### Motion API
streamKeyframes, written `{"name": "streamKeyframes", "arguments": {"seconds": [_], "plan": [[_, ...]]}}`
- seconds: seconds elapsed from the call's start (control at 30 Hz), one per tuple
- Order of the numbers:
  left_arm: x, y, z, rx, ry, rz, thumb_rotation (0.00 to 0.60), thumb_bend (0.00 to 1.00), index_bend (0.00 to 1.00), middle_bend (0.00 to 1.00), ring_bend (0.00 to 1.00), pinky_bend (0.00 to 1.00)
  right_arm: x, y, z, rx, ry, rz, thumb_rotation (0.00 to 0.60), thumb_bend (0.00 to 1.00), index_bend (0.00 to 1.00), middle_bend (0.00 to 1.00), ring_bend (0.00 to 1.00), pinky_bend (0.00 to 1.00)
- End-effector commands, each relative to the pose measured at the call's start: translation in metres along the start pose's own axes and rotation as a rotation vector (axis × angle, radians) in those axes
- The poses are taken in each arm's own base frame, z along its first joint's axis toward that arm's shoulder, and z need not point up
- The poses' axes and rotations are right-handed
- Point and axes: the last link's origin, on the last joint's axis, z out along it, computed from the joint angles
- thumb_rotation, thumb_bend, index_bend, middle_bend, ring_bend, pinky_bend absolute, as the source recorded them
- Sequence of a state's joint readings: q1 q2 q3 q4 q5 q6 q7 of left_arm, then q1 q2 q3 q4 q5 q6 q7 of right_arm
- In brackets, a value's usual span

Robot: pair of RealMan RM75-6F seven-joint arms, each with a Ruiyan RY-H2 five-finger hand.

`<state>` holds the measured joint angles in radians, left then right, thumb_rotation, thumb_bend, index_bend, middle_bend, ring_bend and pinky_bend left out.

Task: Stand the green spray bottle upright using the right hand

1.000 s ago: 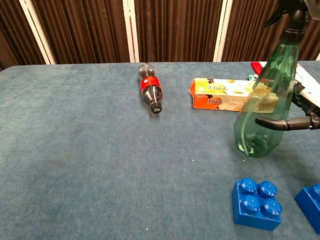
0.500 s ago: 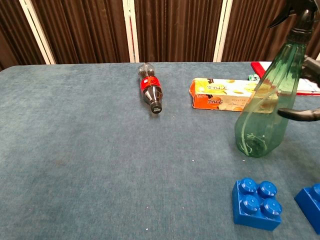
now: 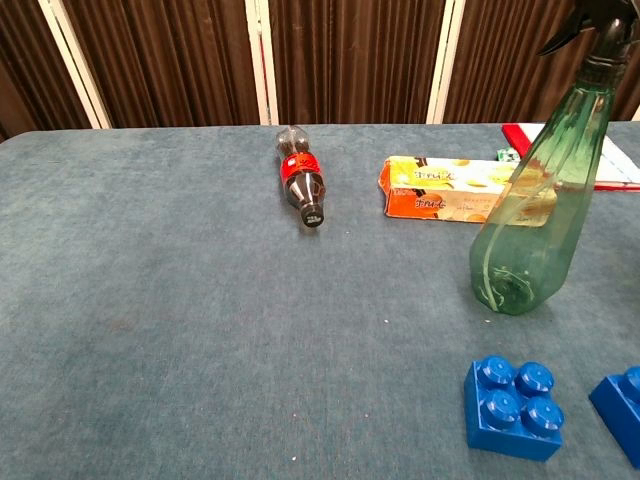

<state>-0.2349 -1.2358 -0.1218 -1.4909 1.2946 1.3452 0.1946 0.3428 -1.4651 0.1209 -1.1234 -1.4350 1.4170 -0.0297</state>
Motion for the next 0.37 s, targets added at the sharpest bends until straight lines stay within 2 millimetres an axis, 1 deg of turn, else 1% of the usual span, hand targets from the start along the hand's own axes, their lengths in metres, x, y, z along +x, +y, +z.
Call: {"name": "streamKeyframes", "arguments": {"seconds": [0.03, 0.13, 0.2, 0.37], "plan": [[0.001, 0.001, -0.003, -0.013, 0.003, -0.003, 0.6, 0.04, 0.0, 0.0, 0.03, 0.16, 0.027, 0.051, -0.014, -0.357, -0.075, -0.1, 0.6, 0.17, 0.0, 0.0, 0.0, 0.0], [0.002, 0.0, -0.005, -0.014, 0.01, -0.012, 0.6, 0.04, 0.0, 0.0, 0.03, 0.16, 0.035, 0.053, -0.019, -0.345, -0.064, -0.129, 0.6, 0.17, 0.0, 0.0, 0.0, 0.0], [0.003, -0.001, -0.005, -0.009, 0.02, -0.007, 0.6, 0.04, 0.0, 0.0, 0.03, 0.16, 0.038, 0.05, -0.022, -0.34, -0.058, -0.119, 0.6, 0.17, 0.0, 0.0, 0.0, 0.0], [0.003, -0.002, -0.008, -0.009, 0.028, -0.004, 0.6, 0.04, 0.0, 0.0, 0.03, 0.16, 0.035, 0.046, -0.023, -0.323, -0.086, -0.118, 0.6, 0.17, 0.0, 0.0, 0.0, 0.0]]}}
